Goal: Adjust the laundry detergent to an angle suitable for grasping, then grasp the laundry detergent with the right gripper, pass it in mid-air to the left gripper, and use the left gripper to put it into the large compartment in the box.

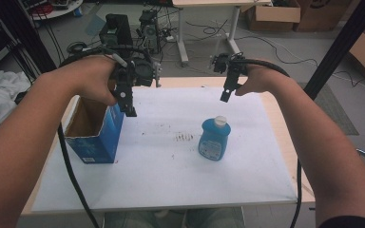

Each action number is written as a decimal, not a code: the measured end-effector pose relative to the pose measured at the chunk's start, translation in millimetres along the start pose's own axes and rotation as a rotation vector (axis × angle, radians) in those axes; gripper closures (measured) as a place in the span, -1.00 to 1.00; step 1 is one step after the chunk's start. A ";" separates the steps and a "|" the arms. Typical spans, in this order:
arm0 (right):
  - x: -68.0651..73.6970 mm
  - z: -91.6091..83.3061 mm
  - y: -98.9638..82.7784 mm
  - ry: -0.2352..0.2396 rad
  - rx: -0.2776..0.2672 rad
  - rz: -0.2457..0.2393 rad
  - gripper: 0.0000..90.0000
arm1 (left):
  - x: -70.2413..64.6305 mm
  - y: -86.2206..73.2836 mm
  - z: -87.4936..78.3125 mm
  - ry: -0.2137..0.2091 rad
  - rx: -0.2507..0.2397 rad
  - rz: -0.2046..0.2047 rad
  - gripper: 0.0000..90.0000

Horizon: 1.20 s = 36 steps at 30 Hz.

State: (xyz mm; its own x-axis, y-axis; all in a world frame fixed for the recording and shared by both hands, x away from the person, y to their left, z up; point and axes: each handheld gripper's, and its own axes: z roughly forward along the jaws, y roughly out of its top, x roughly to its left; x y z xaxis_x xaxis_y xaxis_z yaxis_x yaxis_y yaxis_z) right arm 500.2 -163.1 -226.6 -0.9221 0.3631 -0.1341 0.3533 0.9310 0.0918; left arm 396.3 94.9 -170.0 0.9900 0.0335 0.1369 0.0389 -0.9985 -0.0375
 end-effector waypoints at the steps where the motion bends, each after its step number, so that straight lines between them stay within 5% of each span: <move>1: 0.0 0.2 0.2 -0.003 0.000 0.005 -1.00 | 0.5 -0.2 1.0 -0.004 -0.005 -0.003 -1.00; 12: 1.4 -4.6 -2.9 -0.009 -0.007 0.004 -1.00 | 1.4 4.6 -4.1 0.006 -0.010 0.012 -1.00; 18: 1.3 -2.1 -2.5 -0.003 -0.012 0.000 -1.00 | -0.6 -3.6 1.9 -0.016 -0.079 -0.009 -1.00; 25: -0.7 2.9 -3.0 0.026 -0.093 0.015 -1.00 | -4.3 -16.6 10.5 -0.025 -0.127 -0.045 -1.00; 36: -7.4 -1.7 -55.0 0.032 -0.221 0.121 -1.00 | -15.1 -19.4 11.5 -0.022 -0.130 -0.032 -1.00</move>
State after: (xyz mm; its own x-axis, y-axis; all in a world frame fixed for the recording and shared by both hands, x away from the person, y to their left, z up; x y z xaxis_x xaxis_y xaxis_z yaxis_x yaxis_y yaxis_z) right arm 487.3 -217.1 -229.0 -0.8810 0.4666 -0.0779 0.4213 0.8488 0.3195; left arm 382.1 114.3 -182.7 0.9914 0.0649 0.1141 0.0542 -0.9940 0.0951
